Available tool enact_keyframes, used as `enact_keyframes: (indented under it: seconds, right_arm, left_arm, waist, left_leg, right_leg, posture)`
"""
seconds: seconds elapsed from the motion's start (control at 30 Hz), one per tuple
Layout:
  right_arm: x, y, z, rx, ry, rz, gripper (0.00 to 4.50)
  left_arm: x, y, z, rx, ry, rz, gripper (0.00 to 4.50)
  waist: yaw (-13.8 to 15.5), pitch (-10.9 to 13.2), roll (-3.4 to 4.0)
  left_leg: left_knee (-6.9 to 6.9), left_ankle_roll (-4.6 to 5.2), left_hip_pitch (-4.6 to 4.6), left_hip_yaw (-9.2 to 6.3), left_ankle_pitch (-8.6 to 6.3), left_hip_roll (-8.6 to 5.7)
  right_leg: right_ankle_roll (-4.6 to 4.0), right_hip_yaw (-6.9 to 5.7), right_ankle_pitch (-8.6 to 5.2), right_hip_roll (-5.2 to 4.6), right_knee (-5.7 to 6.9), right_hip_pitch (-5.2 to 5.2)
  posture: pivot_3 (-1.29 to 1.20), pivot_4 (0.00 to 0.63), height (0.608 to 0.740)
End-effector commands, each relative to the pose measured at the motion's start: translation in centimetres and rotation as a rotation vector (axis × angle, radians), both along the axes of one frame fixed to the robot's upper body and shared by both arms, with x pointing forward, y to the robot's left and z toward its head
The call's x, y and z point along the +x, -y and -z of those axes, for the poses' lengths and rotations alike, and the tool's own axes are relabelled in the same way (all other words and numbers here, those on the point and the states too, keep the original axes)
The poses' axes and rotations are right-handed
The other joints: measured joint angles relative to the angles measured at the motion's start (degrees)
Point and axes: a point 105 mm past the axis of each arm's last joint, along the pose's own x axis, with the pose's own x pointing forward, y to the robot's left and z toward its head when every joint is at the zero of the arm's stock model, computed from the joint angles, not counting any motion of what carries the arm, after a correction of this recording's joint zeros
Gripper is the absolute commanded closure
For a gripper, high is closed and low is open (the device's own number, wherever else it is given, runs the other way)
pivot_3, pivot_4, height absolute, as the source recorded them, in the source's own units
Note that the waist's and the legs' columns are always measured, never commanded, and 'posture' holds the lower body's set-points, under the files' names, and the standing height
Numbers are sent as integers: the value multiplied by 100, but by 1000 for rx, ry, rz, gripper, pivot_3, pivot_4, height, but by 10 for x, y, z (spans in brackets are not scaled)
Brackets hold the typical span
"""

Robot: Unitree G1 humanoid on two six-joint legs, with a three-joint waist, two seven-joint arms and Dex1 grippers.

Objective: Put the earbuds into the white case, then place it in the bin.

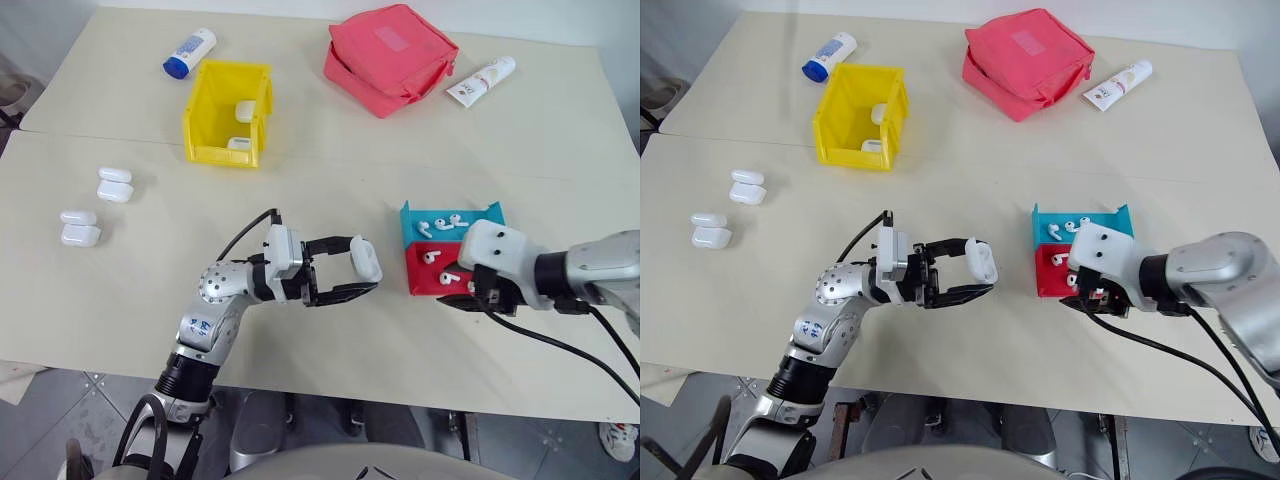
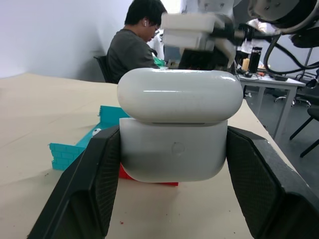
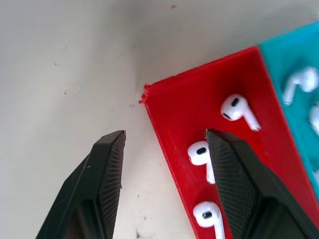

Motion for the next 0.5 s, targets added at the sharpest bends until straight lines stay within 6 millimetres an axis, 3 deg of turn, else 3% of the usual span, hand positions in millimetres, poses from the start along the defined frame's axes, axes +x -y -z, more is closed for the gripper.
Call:
enact_keyframes:
  seconds: [0.03, 0.5]
  right_arm:
    - [8, 7, 3, -76, 17, -10, 1851]
    - [26, 10, 3, -140, 2, -17, 1851]
  left_arm:
    - [-6, 2, -5, -17, 31, 14, 1689]
    - [-13, 5, -5, -25, 17, 27, 1689]
  waist:
    - [0, 0, 0]
    - [-11, 0, 0]
  left_leg:
    - [0, 0, 0, 0, 0, 0]
    - [0, 0, -2, -1, 0, 0]
  right_leg:
    - [0, 0, 0, 0, 0, 0]
    - [0, -4, 0, -2, 1, -2]
  posture:
    - [0, 150, 740]
    - [0, 150, 740]
